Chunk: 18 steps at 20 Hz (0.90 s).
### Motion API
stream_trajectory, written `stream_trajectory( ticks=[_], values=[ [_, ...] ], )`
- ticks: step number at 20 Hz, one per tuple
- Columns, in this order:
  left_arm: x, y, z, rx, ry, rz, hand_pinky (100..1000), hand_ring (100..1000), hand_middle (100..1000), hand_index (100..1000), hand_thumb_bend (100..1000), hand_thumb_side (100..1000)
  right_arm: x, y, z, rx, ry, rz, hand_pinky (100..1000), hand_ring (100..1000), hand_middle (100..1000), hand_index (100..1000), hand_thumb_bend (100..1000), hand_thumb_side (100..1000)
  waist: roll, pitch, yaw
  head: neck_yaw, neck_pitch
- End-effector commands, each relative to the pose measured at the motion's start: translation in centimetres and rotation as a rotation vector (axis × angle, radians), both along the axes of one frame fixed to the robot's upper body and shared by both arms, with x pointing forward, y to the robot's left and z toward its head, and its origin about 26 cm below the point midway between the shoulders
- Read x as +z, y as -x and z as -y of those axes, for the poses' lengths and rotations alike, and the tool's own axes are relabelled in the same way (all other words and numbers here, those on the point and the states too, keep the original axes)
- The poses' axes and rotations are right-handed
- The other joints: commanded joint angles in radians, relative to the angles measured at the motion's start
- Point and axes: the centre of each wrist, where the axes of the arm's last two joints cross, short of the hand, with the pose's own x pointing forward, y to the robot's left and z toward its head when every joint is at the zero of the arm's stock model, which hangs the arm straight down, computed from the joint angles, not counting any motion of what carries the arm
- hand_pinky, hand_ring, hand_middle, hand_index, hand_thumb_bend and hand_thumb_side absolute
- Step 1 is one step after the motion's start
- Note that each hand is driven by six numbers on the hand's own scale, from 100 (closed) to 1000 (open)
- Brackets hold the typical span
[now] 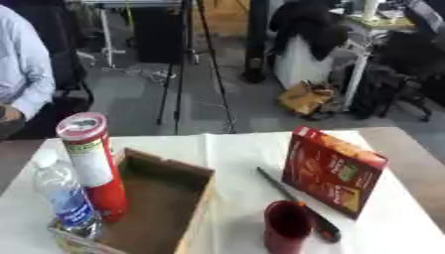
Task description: Pick up objects on the table and place them in the box.
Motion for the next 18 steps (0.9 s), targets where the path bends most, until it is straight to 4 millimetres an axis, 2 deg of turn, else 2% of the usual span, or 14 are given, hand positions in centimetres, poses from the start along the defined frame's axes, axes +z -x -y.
stream_trajectory(
  ticks=[1,2,3,6,7,8,9,10,15,18],
  values=[
    [0.6,0.2,-0.2,-0.002,-0.021,0.018,888,781,811,776,100,999,0.9,-1.4,1.5,-0.042,0.049,-0.135,978,1000,975,1000,614,1000,-0.003,-0.026,0.0,-0.005,0.009],
    [0.5,0.2,-0.2,-0.002,-0.023,0.016,888,781,811,776,100,999,0.9,-2.1,1.9,-0.061,0.063,-0.187,978,1000,973,1000,616,1000,-0.004,-0.027,0.001,-0.006,0.009],
    [0.5,0.3,-0.2,-0.002,-0.024,0.014,888,780,810,772,100,999,0.8,-2.7,2.2,-0.081,0.071,-0.232,1000,1000,997,1000,695,1000,-0.004,-0.028,0.001,-0.008,0.009],
    [0.4,0.3,-0.3,-0.001,-0.03,0.007,888,778,810,770,100,996,0.0,-4.8,3.9,-0.163,0.084,-0.433,1000,1000,1000,1000,734,986,-0.005,-0.03,0.003,-0.009,0.011],
    [0.4,0.3,-0.3,-0.001,-0.032,0.005,888,778,809,769,100,996,-0.1,-5.2,4.2,-0.183,0.085,-0.49,1000,1000,1000,1000,746,945,-0.005,-0.031,0.003,-0.009,0.012],
    [0.4,0.3,-0.3,-0.002,-0.035,0.004,888,776,807,764,100,996,-0.5,-5.8,4.7,-0.207,0.077,-0.577,1000,1000,1000,1000,758,833,-0.005,-0.032,0.002,-0.009,0.012],
    [0.4,0.3,-0.3,-0.003,-0.036,0.002,888,776,807,763,100,997,-0.8,-6.4,5.1,-0.224,0.066,-0.639,1000,1000,1000,1000,756,790,-0.006,-0.032,0.002,-0.009,0.013],
    [0.4,0.3,-0.3,-0.004,-0.037,0.001,888,776,807,763,100,997,-1.3,-6.9,5.5,-0.246,0.058,-0.687,1000,1000,1000,1000,756,790,-0.007,-0.033,0.001,-0.01,0.012],
    [0.4,0.3,-0.3,-0.007,-0.038,-0.002,889,774,806,759,100,998,-2.7,-8.1,6.5,-0.301,0.05,-0.773,1000,1000,1000,1000,751,728,-0.008,-0.032,-0.003,-0.014,0.008],
    [0.3,0.3,-0.3,-0.008,-0.038,-0.003,888,774,805,757,100,1000,-3.7,-8.4,7.8,-0.346,0.03,-0.814,1000,1000,1000,1000,769,689,-0.008,-0.031,-0.006,-0.016,0.009]
  ],
)
